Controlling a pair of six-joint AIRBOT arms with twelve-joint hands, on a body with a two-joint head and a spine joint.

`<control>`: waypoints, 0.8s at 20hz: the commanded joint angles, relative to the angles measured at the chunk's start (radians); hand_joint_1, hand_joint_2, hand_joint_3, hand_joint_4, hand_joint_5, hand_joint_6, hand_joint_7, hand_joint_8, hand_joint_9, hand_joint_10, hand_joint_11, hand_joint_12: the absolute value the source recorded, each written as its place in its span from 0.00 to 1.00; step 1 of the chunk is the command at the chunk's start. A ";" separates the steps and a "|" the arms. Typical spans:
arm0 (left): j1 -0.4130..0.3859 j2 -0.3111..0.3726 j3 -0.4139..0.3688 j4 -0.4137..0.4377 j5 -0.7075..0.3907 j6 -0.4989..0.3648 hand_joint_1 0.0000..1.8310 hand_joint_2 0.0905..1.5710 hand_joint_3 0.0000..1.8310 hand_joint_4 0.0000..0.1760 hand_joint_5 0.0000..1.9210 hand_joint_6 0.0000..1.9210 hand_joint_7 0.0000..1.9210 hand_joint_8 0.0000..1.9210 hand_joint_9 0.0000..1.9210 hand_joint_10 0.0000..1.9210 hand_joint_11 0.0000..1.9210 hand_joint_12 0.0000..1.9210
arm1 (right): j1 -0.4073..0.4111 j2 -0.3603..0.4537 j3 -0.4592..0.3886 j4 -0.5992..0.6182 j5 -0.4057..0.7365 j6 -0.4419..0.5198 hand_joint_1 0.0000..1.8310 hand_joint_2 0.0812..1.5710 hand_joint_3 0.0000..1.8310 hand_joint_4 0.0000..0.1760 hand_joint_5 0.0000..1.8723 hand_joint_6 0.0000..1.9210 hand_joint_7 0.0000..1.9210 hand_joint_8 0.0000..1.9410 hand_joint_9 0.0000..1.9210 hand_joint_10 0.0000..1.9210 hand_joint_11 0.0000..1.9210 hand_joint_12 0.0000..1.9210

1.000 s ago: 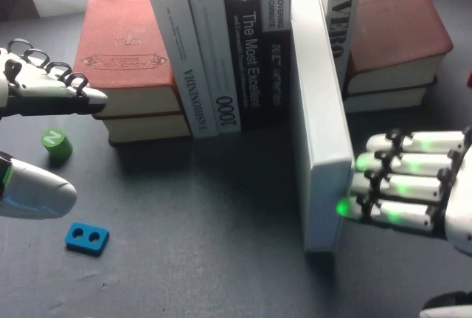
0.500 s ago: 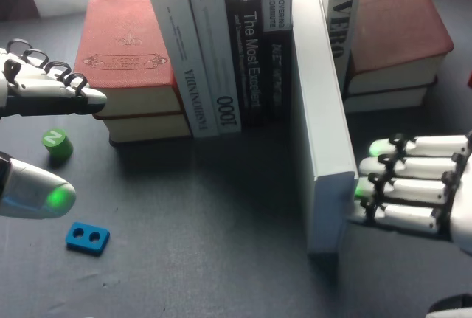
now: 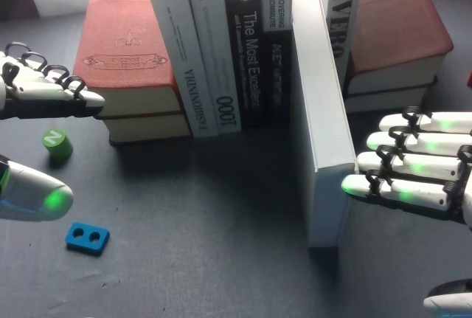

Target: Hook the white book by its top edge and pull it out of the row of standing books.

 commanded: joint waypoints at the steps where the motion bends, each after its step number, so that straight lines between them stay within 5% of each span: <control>1: -0.009 0.002 -0.002 0.008 0.082 0.001 0.00 0.71 0.00 0.00 0.00 0.00 0.00 0.00 0.00 0.00 0.00 0.00 | 0.022 0.005 -0.002 0.002 0.102 0.010 0.00 0.76 0.00 0.00 0.00 0.00 0.00 0.00 0.00 0.00 0.00 0.00; 16: -0.001 0.008 0.000 0.008 0.082 0.002 0.00 0.72 0.00 0.00 0.01 0.00 0.00 0.00 0.00 0.00 0.00 0.00 | 0.055 0.016 -0.041 0.002 0.057 0.045 0.00 0.77 0.00 0.00 0.00 0.00 0.00 0.00 0.00 0.00 0.00 0.00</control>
